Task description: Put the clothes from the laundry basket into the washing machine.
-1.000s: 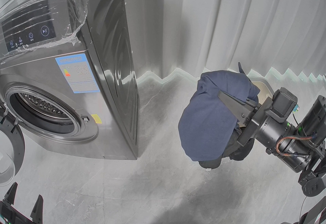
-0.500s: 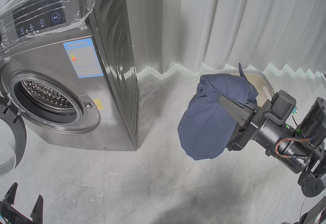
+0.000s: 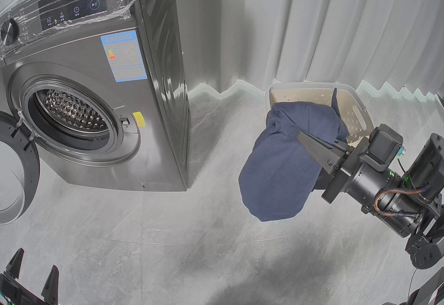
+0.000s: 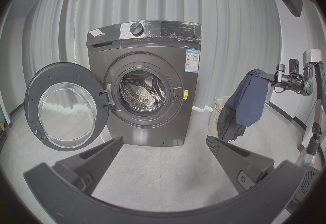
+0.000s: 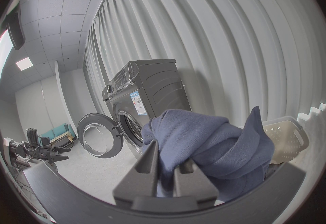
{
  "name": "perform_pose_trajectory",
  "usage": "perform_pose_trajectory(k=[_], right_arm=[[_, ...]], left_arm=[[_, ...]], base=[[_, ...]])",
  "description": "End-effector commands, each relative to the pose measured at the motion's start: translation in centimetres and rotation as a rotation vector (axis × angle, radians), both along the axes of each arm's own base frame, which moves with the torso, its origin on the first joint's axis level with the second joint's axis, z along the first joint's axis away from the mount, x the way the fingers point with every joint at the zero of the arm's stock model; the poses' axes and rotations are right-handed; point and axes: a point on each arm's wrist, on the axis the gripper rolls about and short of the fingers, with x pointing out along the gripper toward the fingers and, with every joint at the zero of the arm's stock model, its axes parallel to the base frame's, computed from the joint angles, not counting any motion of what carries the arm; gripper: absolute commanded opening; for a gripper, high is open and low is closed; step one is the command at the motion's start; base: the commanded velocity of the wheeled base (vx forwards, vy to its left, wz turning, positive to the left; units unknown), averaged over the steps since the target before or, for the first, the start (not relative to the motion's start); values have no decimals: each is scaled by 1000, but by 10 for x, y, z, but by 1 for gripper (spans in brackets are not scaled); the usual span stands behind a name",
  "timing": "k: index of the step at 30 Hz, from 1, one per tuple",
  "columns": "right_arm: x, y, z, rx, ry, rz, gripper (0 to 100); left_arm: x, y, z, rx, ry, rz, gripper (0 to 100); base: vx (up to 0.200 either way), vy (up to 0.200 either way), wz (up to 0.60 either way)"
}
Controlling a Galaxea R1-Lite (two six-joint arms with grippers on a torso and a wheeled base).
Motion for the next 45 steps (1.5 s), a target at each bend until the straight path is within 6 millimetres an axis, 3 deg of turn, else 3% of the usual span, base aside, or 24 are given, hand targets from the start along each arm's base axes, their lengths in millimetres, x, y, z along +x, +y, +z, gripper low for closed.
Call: perform_pose_trajectory(k=[1,24,38,45], right_arm=[[0,0,0,0,0,1,0],[0,2,-8,-21,23,7,0],[2,3,-2,3,-3,7,0],[2,3,0,8,-8,7,0]], left_arm=[[0,0,-5,0,1,-1,100],[0,0,-5,0,1,-1,100],[0,0,-5,0,1,1,100],[0,0,-5,0,1,1,100]], base=[[0,200,0],[0,200,0],[0,200,0],[0,0,0]])
